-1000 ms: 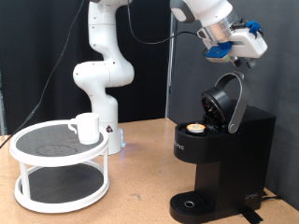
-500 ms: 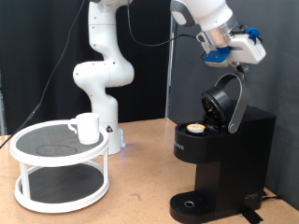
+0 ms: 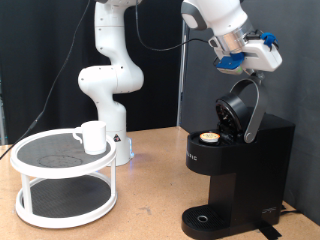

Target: Make a cup of coffee with the keurig machine

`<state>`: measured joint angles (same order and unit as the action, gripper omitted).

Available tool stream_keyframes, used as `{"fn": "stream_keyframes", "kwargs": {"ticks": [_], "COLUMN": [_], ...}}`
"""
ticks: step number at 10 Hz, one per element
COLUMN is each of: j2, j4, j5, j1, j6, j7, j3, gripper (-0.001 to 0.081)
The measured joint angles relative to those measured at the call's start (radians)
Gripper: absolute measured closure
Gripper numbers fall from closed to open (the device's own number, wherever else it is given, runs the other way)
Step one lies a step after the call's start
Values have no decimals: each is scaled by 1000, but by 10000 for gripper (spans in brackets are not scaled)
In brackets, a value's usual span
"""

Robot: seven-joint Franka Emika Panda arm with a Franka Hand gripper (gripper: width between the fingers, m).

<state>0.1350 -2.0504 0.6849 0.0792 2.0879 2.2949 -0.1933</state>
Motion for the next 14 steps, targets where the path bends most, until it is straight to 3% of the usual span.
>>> {"fn": "stream_keyframes", "kwargs": {"ticks": [7,14], "j2": [35,47], "j4": [-4,0], "j5": [-86,-331], "j1": [-55,-71], "j6": [-80,-120], "j7": [-42,-18], "j3": [47,49], "gripper": [806,806]}}
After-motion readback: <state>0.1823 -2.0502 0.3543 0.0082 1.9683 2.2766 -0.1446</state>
